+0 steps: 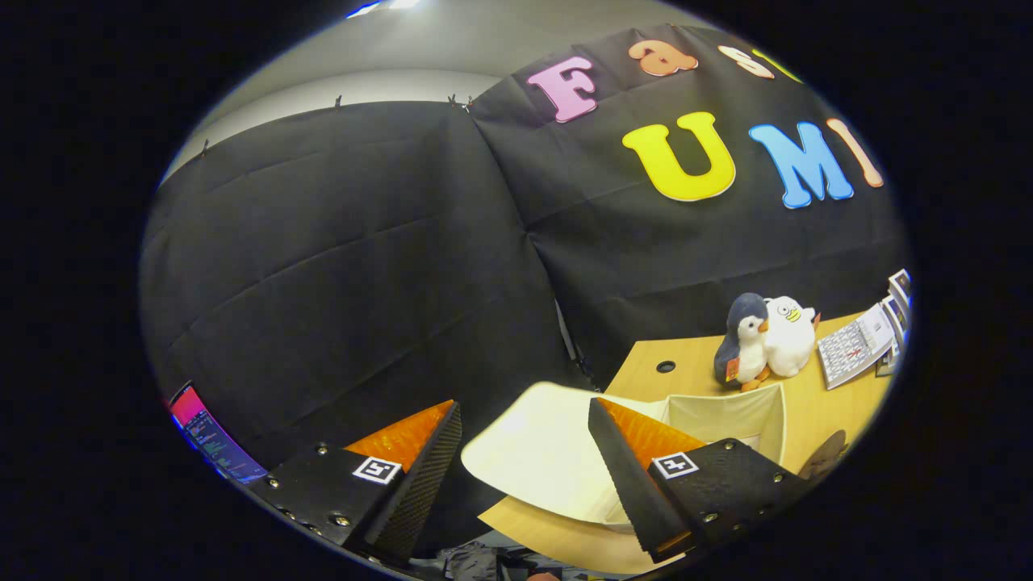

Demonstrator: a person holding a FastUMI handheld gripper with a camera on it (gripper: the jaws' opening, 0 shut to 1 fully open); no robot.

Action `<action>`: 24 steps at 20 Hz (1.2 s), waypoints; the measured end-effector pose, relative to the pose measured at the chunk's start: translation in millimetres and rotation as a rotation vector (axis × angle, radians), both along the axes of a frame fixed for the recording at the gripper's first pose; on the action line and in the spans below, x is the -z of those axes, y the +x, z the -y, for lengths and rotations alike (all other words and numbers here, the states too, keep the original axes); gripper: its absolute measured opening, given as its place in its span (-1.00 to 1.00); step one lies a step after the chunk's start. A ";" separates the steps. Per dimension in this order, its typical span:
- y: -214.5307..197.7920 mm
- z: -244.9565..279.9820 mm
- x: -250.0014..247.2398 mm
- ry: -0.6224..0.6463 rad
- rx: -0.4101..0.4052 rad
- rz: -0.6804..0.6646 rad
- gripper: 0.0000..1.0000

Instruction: Open the storage box then place both shoes into the box .Put the left shoe in first, then the right shoe, with the right side of both shoes facing outward in a uniform manner.

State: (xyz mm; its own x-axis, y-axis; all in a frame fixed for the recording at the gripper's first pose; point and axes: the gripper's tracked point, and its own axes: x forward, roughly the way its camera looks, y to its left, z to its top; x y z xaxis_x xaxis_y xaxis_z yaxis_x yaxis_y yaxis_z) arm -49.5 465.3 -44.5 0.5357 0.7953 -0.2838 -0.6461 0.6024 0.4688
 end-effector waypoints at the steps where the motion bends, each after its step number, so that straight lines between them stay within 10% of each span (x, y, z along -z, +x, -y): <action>1: 3.6 9.5 -0.4 -0.016 0.015 0.026 0.95; 16: 91.9 238.6 49.9 -0.226 0.408 0.104 0.94; 24: 106.6 319.1 123.4 -0.307 0.488 -0.006 0.95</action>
State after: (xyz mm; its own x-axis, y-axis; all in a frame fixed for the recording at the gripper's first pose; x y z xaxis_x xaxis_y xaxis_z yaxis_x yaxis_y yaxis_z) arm 57.1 146.2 -167.9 0.8176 0.3375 -0.4664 -0.2575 0.9390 0.2281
